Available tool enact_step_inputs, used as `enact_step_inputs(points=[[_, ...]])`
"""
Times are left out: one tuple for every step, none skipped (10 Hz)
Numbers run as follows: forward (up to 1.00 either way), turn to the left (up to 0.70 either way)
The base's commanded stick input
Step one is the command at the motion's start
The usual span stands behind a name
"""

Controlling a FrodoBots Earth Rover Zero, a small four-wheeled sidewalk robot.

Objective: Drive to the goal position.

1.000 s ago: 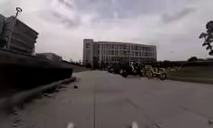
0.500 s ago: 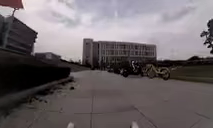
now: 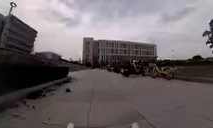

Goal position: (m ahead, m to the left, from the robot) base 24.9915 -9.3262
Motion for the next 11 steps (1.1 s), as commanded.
enact_step_inputs(points=[[0.70,0.00],[0.70,0.00],[0.70,0.00],[0.70,0.00],[0.70,0.00],[0.70,0.00],[0.70,0.00],[0.70,0.00],[0.70,0.00],[0.70,0.00],[0.70,0.00]])
